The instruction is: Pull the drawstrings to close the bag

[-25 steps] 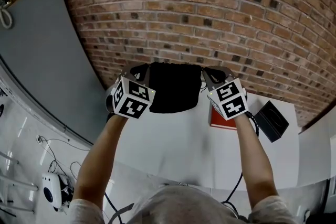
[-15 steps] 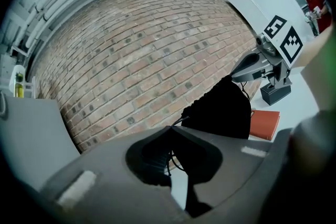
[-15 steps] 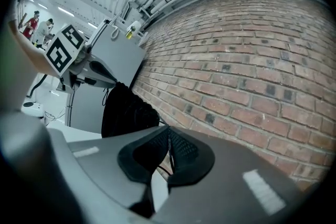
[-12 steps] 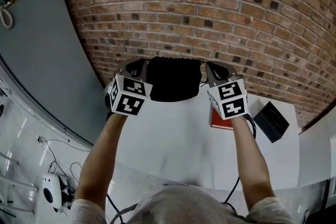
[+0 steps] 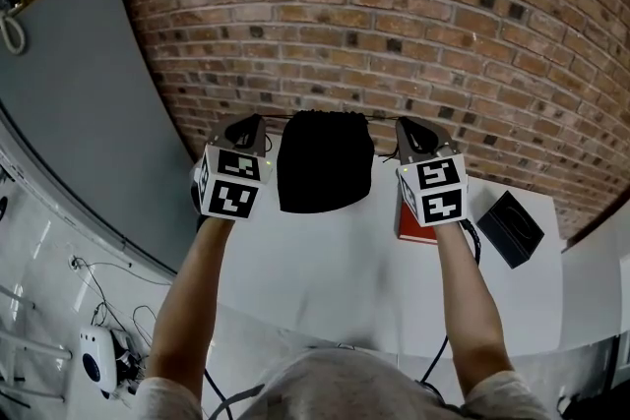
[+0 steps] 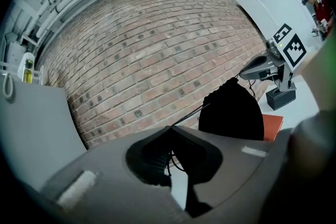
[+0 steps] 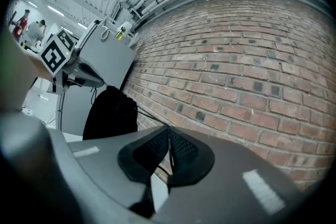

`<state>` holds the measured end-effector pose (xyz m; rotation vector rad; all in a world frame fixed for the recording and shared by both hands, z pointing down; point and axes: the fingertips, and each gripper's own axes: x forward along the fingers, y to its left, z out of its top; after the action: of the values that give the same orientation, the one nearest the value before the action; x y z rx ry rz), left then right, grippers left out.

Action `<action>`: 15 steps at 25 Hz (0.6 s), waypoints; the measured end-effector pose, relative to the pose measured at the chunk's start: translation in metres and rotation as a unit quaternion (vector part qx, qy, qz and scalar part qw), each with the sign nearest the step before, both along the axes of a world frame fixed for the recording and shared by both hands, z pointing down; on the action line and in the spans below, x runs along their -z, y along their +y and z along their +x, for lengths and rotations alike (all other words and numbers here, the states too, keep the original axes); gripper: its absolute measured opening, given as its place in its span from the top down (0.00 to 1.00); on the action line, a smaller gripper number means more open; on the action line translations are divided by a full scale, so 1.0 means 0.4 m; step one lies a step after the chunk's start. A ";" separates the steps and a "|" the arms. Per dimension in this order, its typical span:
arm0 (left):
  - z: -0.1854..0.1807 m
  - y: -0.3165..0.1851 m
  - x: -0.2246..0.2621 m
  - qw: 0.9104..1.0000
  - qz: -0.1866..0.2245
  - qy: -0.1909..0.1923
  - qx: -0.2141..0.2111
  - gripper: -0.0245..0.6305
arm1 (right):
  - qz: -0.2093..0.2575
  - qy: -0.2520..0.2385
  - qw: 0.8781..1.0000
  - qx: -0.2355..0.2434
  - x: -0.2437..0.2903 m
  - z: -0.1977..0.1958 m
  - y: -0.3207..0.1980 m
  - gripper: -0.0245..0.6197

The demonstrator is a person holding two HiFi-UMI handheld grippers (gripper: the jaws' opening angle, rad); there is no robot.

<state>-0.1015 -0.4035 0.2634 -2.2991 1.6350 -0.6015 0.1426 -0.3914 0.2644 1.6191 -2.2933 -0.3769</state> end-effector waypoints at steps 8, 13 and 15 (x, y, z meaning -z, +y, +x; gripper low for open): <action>-0.034 0.002 -0.008 1.000 0.005 0.006 0.007 0.95 | -0.002 -0.004 1.000 -0.010 -0.008 0.021 0.004 0.95; -0.047 0.003 -0.016 1.000 -0.001 0.005 0.012 0.95 | -0.003 -0.017 1.000 -0.020 -0.013 0.035 0.010 0.95; -0.048 0.001 -0.020 1.000 -0.003 0.008 0.011 0.95 | -0.005 -0.025 0.999 -0.023 -0.017 0.039 0.011 0.95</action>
<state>-0.1205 -0.4032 0.2716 -2.2974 1.6706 -0.5947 0.1584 -0.3871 0.2710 1.6919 -2.2845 -0.3168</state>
